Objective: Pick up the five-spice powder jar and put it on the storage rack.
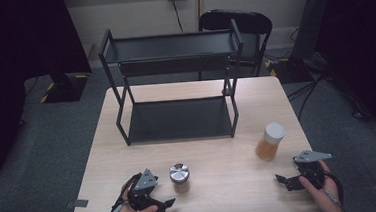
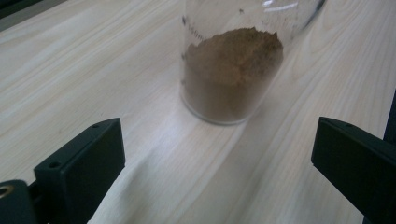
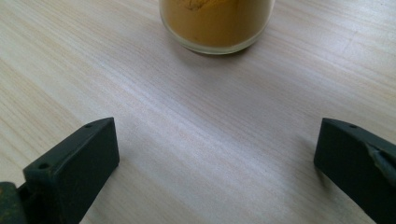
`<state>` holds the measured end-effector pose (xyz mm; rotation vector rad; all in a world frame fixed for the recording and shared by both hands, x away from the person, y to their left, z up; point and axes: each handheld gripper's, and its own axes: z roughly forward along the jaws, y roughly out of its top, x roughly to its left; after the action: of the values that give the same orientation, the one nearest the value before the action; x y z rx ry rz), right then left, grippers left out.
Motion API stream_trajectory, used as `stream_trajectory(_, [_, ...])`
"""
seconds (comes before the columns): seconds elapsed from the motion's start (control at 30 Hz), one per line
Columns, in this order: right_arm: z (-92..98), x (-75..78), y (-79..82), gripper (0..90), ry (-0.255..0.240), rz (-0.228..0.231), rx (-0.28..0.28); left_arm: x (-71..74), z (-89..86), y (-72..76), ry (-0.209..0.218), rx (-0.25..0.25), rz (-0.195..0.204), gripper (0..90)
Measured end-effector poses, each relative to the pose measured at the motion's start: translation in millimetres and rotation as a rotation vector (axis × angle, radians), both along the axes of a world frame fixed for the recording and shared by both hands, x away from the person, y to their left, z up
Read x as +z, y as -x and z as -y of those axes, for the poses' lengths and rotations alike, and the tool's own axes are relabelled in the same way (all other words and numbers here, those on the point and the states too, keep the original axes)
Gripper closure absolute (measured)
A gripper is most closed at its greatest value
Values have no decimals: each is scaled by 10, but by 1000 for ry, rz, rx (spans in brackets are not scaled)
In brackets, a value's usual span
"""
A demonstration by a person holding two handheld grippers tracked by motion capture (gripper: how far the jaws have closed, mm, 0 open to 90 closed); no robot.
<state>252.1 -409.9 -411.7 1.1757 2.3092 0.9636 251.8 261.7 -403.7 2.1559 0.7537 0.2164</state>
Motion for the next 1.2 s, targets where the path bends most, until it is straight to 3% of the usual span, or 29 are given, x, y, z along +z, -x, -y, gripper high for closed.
stream_trajectory(0.4, [-1,1,-1,0,0,-1,0,10,163,-86,11,-6,-2,24])
stream_trajectory(0.87, [-1,1,-1,0,0,-1,0,-106,328,-158,36,12,6,32])
stream_trajectory(1.2, [-2,1,-2,0,0,-1,0,-125,431,-155,33,23,13,165])
